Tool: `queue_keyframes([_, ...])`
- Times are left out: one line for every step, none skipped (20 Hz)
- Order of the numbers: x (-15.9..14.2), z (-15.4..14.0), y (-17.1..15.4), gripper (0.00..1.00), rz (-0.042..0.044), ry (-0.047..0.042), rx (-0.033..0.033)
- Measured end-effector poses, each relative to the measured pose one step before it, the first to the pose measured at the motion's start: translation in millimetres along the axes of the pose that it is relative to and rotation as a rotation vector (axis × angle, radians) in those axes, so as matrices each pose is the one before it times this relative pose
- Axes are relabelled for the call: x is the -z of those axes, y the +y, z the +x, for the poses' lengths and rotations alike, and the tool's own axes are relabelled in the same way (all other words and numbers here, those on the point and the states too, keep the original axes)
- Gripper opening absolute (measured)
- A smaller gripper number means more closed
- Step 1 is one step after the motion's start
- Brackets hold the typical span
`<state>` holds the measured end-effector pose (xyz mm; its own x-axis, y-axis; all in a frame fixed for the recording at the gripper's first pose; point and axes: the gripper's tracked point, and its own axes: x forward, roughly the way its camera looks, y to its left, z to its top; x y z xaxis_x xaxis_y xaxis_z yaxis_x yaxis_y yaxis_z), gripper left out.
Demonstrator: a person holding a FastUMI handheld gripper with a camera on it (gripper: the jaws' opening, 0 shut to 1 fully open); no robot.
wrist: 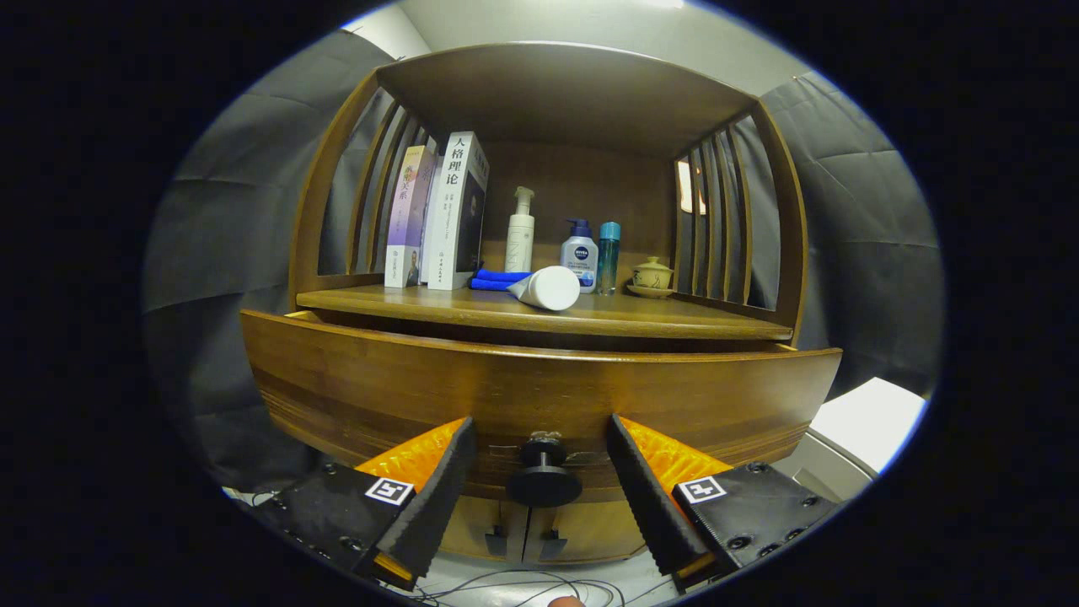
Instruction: Pull open the drawer, take out the items inside it, and place them on the countertop above the cabinet.
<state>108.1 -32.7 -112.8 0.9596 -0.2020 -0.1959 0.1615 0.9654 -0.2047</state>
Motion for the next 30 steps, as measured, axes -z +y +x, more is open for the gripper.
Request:
queue_keyframes([-0.33,2.84,1.03,0.98,-0.0005,0.00046,-0.00038])
queue_keyframes([-0.72,2.61,-0.1,0.98,0.00077,-0.0001,-0.00018])
queue_keyframes([-0.31,2.73,-0.28,0.98,0.0007,0.0006,0.00015])
queue_keyframes([-0.64,2.48,0.03,0.98,-0.00245,-0.0007,0.00098])
queue_keyframes([-0.21,1.67,-0.29,0.98,-0.00083,0.00032,0.00071])
queue_keyframes([-0.94,1.81,0.76,0.98,0.00213,-0.0001,0.0006])
queue_keyframes([0.26,3.14,0.69,0.98,0.0019,0.00088,0.0006])
queue_keyframes([-0.63,2.08,0.1,0.98,-0.00002,0.00004,0.00121])
queue_keyframes([-0.36,1.33,-0.47,0.98,-0.00241,0.00025,0.00064])
queue_keyframes([-0.75,1.99,0.49,0.98,0.00021,0.00049,0.00038])
queue_keyframes([-0.17,4.03,0.03,0.98,0.00209,0.00077,-0.00008])
queue_keyframes([-0.67,2.47,0.21,0.98,0.00224,0.00038,-0.0007])
queue_keyframes([0.81,1.58,0.68,0.98,0.00803,0.0061,-0.00095])
queue_keyframes([2.16,3.09,2.03,0.98,0.00835,0.00829,-0.00197])
queue_keyframes([0.88,2.55,0.59,0.98,0.00969,0.00844,-0.00184])
queue_keyframes([0.97,2.31,1.16,0.98,0.00608,0.0058,-0.00146])
queue_keyframes([0.52,1.19,0.67,0.98,0.00183,0.00595,-0.00046])
queue_keyframes([-0.36,3.14,1.23,0.98,-0.00142,0.00191,0.00061])
queue_keyframes([0.53,1.97,0.51,0.98,-0.00188,0.00233,0.00049])
queue_keyframes([-1.03,3.92,-0.29,0.98,0.00138,0.0024,-0.00018])
queue_keyframes([-0.77,3.25,0.46,0.98,0.00594,0.00569,-0.00097])
queue_keyframes([-1.14,4.26,0.44,0.98,0.00335,0.00593,-0.00119])
queue_keyframes([1.06,3.82,-0.44,0.98,0.00545,0.01181,-0.00211])
queue_keyframes([-0.42,-4.68,0.32,0.98,0.01493,-0.00003,-0.00094])
queue_keyframes([0.14,1.24,0.57,0.98,-0.00327,-0.00248,0.00118])
queue_keyframes([0.58,0.87,-0.43,0.98,-0.01255,-0.01178,0.00034])
queue_keyframes([-1.18,1.98,-0.06,0.98,-0.01782,-0.00852,0.00115])
queue_keyframes([1.39,-0.16,0.04,0.98,-0.01548,-0.00294,0.00204])
queue_keyframes([0.62,-0.32,-0.28,0.98,-0.01188,-0.00126,0.00085])
queue_keyframes([-1.17,0.04,-0.99,0.98,-0.00937,0.00268,0.00099])
